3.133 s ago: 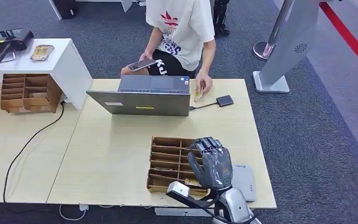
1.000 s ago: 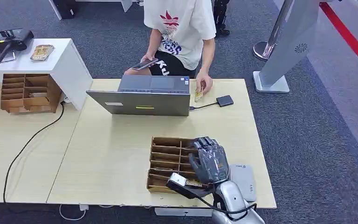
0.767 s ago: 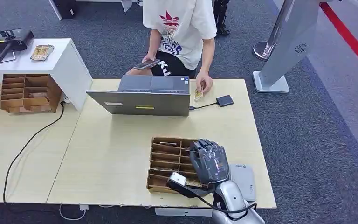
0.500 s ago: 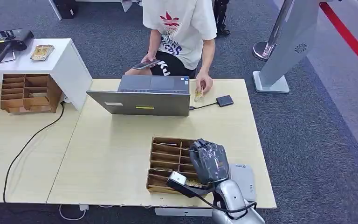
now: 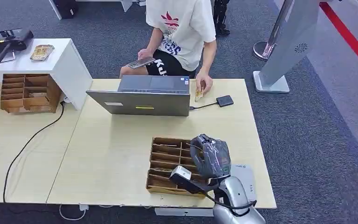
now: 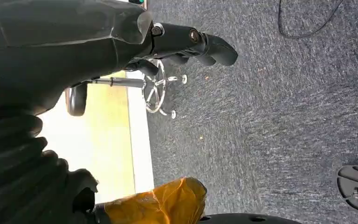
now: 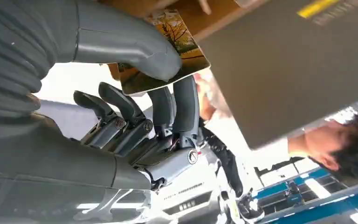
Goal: Pass the card to the sensor for recognition and then transmit it.
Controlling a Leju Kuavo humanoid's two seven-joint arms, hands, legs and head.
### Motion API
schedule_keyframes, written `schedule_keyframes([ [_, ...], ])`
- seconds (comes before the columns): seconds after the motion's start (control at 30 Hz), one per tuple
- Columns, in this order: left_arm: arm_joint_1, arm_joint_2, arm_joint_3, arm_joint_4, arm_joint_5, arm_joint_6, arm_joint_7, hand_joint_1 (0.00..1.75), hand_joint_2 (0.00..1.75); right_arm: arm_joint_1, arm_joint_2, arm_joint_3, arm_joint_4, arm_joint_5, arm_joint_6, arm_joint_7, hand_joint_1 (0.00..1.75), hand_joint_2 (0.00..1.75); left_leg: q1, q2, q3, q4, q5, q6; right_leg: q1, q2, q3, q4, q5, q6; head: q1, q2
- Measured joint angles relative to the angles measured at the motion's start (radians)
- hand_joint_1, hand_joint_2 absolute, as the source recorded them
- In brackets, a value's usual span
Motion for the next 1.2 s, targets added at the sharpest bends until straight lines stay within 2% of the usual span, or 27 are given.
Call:
schedule_keyframes([
  [0.3,0.001,0.000,0.000,0.000,0.027,0.003,-0.011,0.00,1.75,0.056,-0.010,-0.057,-0.239,-0.472,0.146,-0.205,1.75,1.75,0.000,0.000,0.000,0.000,0.000,0.000,0.000,0.000,0.000,0.000,0.000,0.000,0.000,0.000],
  [0.47,0.001,0.000,0.000,0.000,0.034,0.006,-0.013,0.00,1.75,0.084,-0.019,-0.094,-0.348,-0.584,0.190,-0.242,1.75,1.75,0.000,0.000,0.000,0.000,0.000,0.000,0.000,0.000,0.000,0.000,0.000,0.000,0.000,0.000],
  [0.7,0.001,0.000,0.000,0.000,0.036,0.006,-0.013,0.00,1.75,0.103,-0.026,-0.124,-0.420,-0.614,0.202,-0.254,1.75,1.75,0.000,0.000,0.000,0.000,0.000,0.000,0.000,0.000,0.000,0.000,0.000,0.000,0.000,0.000],
  [1.2,0.001,-0.002,0.000,0.000,0.030,0.006,-0.017,0.00,1.75,0.092,-0.027,-0.129,-0.438,-0.594,0.209,-0.260,1.75,1.75,0.000,0.000,0.000,0.000,0.000,0.000,0.000,0.000,0.000,0.000,0.000,0.000,0.000,0.000],
])
